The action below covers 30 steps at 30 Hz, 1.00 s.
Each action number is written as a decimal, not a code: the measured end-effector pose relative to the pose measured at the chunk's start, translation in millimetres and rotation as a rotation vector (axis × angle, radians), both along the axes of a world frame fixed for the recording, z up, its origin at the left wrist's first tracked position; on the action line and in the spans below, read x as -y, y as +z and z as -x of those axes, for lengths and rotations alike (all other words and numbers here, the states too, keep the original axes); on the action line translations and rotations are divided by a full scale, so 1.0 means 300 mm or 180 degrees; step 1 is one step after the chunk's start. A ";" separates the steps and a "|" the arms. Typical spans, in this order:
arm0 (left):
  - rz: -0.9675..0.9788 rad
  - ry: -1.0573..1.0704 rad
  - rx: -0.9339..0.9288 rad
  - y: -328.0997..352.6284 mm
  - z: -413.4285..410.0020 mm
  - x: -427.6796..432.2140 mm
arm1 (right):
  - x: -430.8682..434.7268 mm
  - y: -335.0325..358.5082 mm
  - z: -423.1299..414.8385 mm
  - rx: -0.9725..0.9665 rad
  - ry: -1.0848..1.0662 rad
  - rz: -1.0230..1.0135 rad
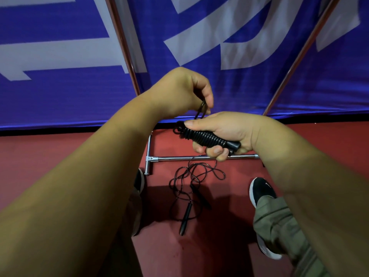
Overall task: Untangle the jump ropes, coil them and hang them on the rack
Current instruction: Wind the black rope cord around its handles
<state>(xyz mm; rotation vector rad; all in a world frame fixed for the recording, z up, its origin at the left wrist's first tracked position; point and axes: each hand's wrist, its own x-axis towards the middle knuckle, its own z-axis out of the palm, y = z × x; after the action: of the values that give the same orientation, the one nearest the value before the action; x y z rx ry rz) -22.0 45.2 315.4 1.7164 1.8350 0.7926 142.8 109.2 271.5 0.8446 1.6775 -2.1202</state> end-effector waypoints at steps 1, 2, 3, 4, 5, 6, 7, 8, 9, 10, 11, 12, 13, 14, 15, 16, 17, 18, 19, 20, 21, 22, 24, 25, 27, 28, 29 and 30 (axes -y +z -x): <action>-0.0061 0.0042 -0.0039 -0.003 -0.003 -0.002 | 0.001 -0.004 0.004 0.0036 -0.0051 -0.0056; -0.0148 0.0083 -0.0069 -0.005 -0.004 -0.004 | -0.001 -0.011 0.008 0.0058 -0.0130 -0.0107; -0.0237 0.0115 -0.0089 -0.009 -0.003 -0.008 | -0.004 -0.016 0.011 0.0060 -0.0224 -0.0141; -0.0327 0.0130 -0.0117 -0.012 0.001 -0.011 | -0.008 -0.018 0.013 0.0050 -0.0310 -0.0170; -0.0409 0.0128 -0.0181 -0.015 0.008 -0.016 | -0.013 -0.019 0.014 0.0041 -0.0376 -0.0199; -0.0475 0.0108 -0.0304 -0.019 0.015 -0.019 | -0.016 -0.018 0.014 0.0046 -0.0432 -0.0257; -0.0521 0.0067 -0.0483 -0.020 0.022 -0.022 | -0.021 -0.019 0.016 0.0078 -0.0484 -0.0380; -0.0540 0.0008 -0.0714 -0.023 0.030 -0.025 | -0.024 -0.019 0.018 0.0133 -0.0558 -0.0541; -0.0521 -0.0061 -0.0964 -0.025 0.036 -0.029 | -0.025 -0.025 0.021 0.0198 -0.0644 -0.0699; -0.0456 -0.0113 -0.1204 -0.028 0.041 -0.032 | -0.027 -0.033 0.024 0.0254 -0.0733 -0.0826; -0.0347 -0.0144 -0.1419 -0.029 0.044 -0.034 | -0.029 -0.044 0.028 0.0294 -0.0831 -0.0920; -0.0201 -0.0166 -0.1609 -0.030 0.046 -0.035 | -0.032 -0.054 0.030 0.0326 -0.0941 -0.1005; -0.0041 -0.0183 -0.1757 -0.029 0.045 -0.037 | -0.037 -0.065 0.034 0.0350 -0.1046 -0.1108; 0.0110 -0.0182 -0.1840 -0.028 0.045 -0.038 | -0.042 -0.072 0.036 0.0363 -0.1135 -0.1223; 0.0254 -0.0149 -0.1864 -0.027 0.044 -0.038 | -0.047 -0.079 0.039 0.0359 -0.1192 -0.1320; 0.0398 -0.0096 -0.1862 -0.029 0.045 -0.038 | -0.050 -0.082 0.040 0.0340 -0.1232 -0.1367; 0.0533 -0.0041 -0.1877 -0.029 0.046 -0.036 | -0.051 -0.083 0.042 0.0298 -0.1264 -0.1365; 0.0656 0.0024 -0.1890 -0.034 0.049 -0.031 | -0.050 -0.080 0.044 0.0238 -0.1298 -0.1320; 0.0785 0.0080 -0.1827 -0.042 0.054 -0.025 | -0.048 -0.078 0.046 0.0173 -0.1340 -0.1248; 0.0885 0.0130 -0.1671 -0.050 0.060 -0.017 | -0.047 -0.076 0.046 0.0112 -0.1385 -0.1165; 0.0972 0.0144 -0.1437 -0.058 0.069 -0.011 | -0.048 -0.077 0.046 0.0070 -0.1418 -0.1085; 0.1024 0.0140 -0.1184 -0.061 0.076 -0.004 | -0.050 -0.077 0.045 0.0054 -0.1436 -0.1024; 0.1076 0.0139 -0.0807 -0.057 0.085 0.000 | -0.055 -0.079 0.042 0.0072 -0.1435 -0.1013; 0.1096 0.0159 -0.0666 -0.053 0.084 -0.002 | -0.057 -0.080 0.040 0.0077 -0.1416 -0.1068; 0.1165 0.0295 -0.0313 -0.045 0.074 -0.011 | -0.059 -0.082 0.036 0.0098 -0.1377 -0.1303; 0.1157 0.0400 -0.0184 -0.042 0.067 -0.015 | -0.061 -0.084 0.034 0.0122 -0.1351 -0.1458; 0.1153 0.0467 -0.0168 -0.041 0.063 -0.019 | -0.061 -0.085 0.034 0.0148 -0.1314 -0.1608; 0.1148 0.0507 -0.0246 -0.040 0.057 -0.019 | -0.061 -0.086 0.033 0.0172 -0.1287 -0.1725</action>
<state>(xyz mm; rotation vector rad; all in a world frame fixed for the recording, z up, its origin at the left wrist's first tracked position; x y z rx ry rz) -39.2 51.0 303.5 1.4025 2.0402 0.4234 132.8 127.5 245.9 1.4891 2.2480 -1.8505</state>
